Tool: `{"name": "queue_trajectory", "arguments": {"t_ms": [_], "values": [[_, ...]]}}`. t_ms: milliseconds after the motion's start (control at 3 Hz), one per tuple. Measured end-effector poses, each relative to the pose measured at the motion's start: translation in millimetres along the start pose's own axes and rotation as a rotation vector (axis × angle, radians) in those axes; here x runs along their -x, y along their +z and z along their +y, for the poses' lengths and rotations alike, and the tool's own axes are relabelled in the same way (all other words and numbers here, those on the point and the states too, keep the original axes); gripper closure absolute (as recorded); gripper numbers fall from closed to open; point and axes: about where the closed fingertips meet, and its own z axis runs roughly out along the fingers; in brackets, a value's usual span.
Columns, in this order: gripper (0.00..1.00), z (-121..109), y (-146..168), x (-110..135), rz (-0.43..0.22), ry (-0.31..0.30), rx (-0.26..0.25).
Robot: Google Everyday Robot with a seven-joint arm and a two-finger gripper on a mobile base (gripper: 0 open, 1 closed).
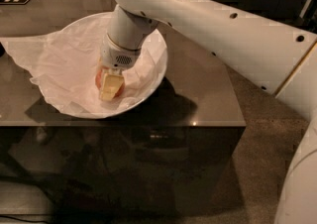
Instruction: Pick apple from white bowl
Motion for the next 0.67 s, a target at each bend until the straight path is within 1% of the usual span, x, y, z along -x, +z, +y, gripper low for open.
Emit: {"name": "queue_trajectory", "arguments": {"t_ms": [333,667], "values": [[1.0,-1.6,-29.1,6.2,-0.026,0.059,-0.064],[1.0,-8.4,-71.6,30.4,-0.03,0.13,-0.105]]}}
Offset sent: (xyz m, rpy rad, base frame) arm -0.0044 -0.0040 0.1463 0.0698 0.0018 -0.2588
